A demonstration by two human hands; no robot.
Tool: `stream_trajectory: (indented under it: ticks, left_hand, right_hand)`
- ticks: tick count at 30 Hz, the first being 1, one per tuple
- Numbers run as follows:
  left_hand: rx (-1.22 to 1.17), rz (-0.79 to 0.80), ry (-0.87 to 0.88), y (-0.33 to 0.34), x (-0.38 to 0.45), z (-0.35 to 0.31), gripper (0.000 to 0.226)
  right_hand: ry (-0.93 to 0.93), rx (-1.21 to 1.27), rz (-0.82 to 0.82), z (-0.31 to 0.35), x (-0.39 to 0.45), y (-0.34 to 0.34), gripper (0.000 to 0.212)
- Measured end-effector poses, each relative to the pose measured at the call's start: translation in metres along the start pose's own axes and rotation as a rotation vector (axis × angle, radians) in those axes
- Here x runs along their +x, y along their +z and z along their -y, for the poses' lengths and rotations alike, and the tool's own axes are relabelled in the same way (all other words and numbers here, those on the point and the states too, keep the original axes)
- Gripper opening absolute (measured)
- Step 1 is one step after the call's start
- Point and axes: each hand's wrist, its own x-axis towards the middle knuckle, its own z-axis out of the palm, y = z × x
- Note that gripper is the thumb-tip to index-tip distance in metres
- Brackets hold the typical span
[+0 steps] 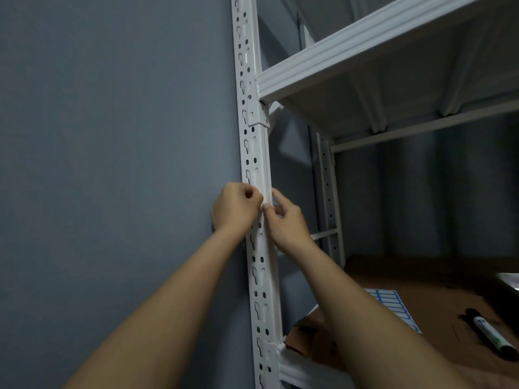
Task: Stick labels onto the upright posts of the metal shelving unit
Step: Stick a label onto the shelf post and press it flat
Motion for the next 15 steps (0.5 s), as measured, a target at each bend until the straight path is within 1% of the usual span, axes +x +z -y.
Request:
stream_trajectory:
  ticks: [3, 5, 10, 15]
  left_hand:
    - [-0.171, 0.075, -0.013, -0.003, 0.007, 0.011, 0.025]
    - [-0.213, 0.084, -0.028, -0.003, 0.009, 0.014, 0.027]
    - [0.022, 0.027, 0.014, 0.0, 0.004, 0.005, 0.022]
    - [0.034, -0.018, -0.019, 0.0, 0.0, -0.001, 0.018]
  right_hand:
    - [0.002, -0.008, -0.005, -0.001, 0.001, 0.002, 0.042]
    - [-0.005, -0.008, -0.016, -0.001, 0.0, 0.001, 0.041]
    - [-0.008, -0.01, -0.008, -0.001, -0.001, 0.0, 0.044]
    - [-0.011, -0.019, -0.006, 0.001, -0.002, -0.002, 0.045]
